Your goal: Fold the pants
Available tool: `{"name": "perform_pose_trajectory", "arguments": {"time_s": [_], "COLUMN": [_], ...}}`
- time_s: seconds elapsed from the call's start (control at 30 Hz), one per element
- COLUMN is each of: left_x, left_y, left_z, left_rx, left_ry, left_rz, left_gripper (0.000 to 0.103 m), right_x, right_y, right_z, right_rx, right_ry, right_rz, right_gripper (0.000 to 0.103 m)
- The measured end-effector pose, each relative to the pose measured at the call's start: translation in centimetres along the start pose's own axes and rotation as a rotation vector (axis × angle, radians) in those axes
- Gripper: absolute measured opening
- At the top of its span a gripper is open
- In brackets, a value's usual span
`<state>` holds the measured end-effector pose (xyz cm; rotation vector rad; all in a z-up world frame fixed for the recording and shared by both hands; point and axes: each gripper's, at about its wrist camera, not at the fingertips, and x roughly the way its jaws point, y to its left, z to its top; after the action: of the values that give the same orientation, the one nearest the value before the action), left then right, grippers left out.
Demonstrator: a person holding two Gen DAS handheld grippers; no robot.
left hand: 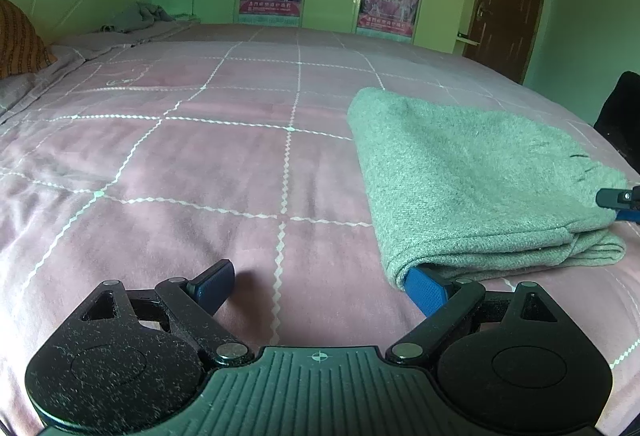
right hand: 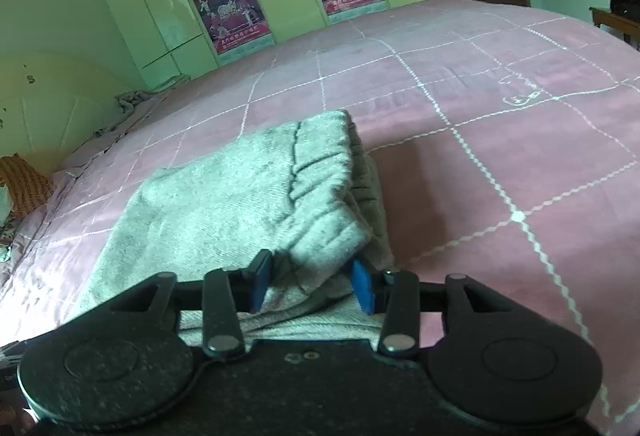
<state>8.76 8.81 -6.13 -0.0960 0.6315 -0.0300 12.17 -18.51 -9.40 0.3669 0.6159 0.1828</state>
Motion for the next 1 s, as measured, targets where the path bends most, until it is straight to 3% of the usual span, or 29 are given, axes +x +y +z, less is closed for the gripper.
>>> {"name": "perform_pose_trajectory", "arguments": {"time_s": [0.07,0.2,0.3,0.4,0.43,0.53,0.77,0.83,0.9,1.0], "left_x": [0.1,0.0,0.1,0.1,0.2,0.3,0.5,0.6,0.1,-0.9], "left_y": [0.1,0.1,0.1,0.1,0.1,0.0,-0.7,-0.6,0.1,0.3], "left_z": [0.0,-0.1,-0.1,0.0,0.0,0.0,0.1,0.3,0.5,0.5], "left_rx": [-0.009,-0.009,-0.004,-0.007,-0.007,-0.002,0.080,0.070,0.015,-0.014], "left_ry": [0.001,0.002,0.005,0.002,0.002,0.000,-0.029,-0.030,-0.049,-0.092], "left_rz": [-0.001,-0.005,0.001,-0.003,-0.004,-0.004,0.007,0.004,-0.006,-0.008], "left_gripper": [0.091,0.091,0.091,0.091,0.091,0.091,0.091,0.091,0.091,0.091], "right_x": [0.0,-0.9,0.3,-0.9,-1.4,-1.8,1.6,2.0,2.2,0.8], "right_y": [0.3,0.0,-0.9,-1.3,-1.5,-1.8,-1.0,-0.7,-1.0,-1.8], "right_z": [0.1,0.3,-0.4,-0.5,-0.6,-1.0,-0.7,-0.7,-0.6,-0.3], "right_rx": [-0.014,0.027,0.082,0.130,0.144,0.179,0.213,0.215,0.224,0.295], "right_ry": [-0.012,-0.075,-0.009,-0.017,-0.025,-0.018,0.079,0.078,0.079,0.045], "right_rz": [0.023,0.048,0.025,0.068,0.073,0.101,0.131,0.114,0.097,0.198], "right_gripper": [0.028,0.026,0.028,0.053,0.072,0.073,0.068,0.057,0.036,0.025]}}
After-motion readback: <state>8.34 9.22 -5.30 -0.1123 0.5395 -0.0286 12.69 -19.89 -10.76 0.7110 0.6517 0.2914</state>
